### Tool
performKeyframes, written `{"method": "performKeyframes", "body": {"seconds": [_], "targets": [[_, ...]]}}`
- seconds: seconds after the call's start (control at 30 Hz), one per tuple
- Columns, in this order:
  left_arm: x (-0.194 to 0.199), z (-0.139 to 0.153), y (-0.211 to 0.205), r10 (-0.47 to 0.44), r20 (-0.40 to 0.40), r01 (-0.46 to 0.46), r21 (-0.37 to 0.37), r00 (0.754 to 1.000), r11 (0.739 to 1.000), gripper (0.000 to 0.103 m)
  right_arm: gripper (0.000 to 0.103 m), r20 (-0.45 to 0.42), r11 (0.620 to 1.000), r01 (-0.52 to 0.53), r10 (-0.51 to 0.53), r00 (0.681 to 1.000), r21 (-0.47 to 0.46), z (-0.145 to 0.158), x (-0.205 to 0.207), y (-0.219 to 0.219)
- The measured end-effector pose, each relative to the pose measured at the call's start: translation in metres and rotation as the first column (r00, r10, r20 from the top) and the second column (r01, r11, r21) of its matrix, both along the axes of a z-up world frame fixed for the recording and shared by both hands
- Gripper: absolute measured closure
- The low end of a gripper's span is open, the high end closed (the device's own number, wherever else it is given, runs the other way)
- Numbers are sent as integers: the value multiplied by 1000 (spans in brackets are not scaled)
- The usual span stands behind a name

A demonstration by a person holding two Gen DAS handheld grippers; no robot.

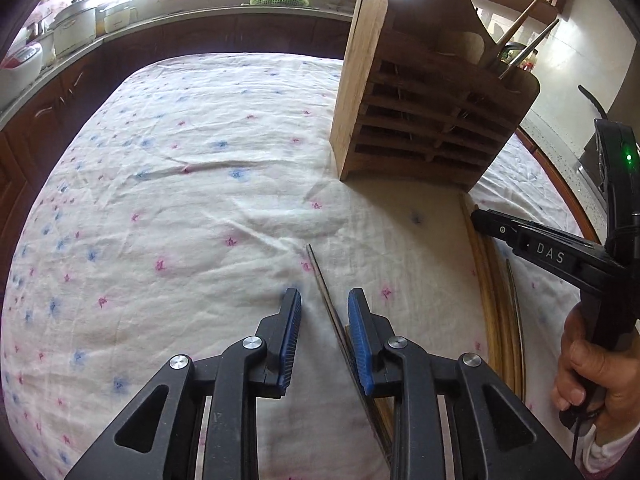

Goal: Organize utensils

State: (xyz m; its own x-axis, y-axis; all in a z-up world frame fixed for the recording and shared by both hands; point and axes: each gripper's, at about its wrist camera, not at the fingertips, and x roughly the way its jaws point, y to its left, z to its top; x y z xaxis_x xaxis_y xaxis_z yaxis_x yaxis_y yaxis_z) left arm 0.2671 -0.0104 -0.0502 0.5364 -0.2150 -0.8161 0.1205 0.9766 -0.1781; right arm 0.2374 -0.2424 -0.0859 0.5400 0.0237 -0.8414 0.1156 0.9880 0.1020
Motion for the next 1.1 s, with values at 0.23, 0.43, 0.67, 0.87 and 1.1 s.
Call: {"method": "performKeyframes", "body": {"seconds": [0.23,0.43,0.67,0.87,1.1], "targets": [[14,-6,-20,-20,26,18,95,999,995,93,85,11,996,-42,43,999,-83,-1,1,15],[11,-5,-9,-8,17,7,36,1000,999,99,99,35,999,-13,12,999,29,4,-10,1],[-6,7,2,-6,40,7,-33,999,999,100,99,64,986,6,-17,998,164,14,-27,-16],[-19,22,12,0,61,5,-77,998,997,100,99,67,989,27,-37,997,145,14,-27,-19],[-32,32,20,8,77,0,-95,997,995,100,95,52,994,41,-46,998,106,19,-31,-25]]}}
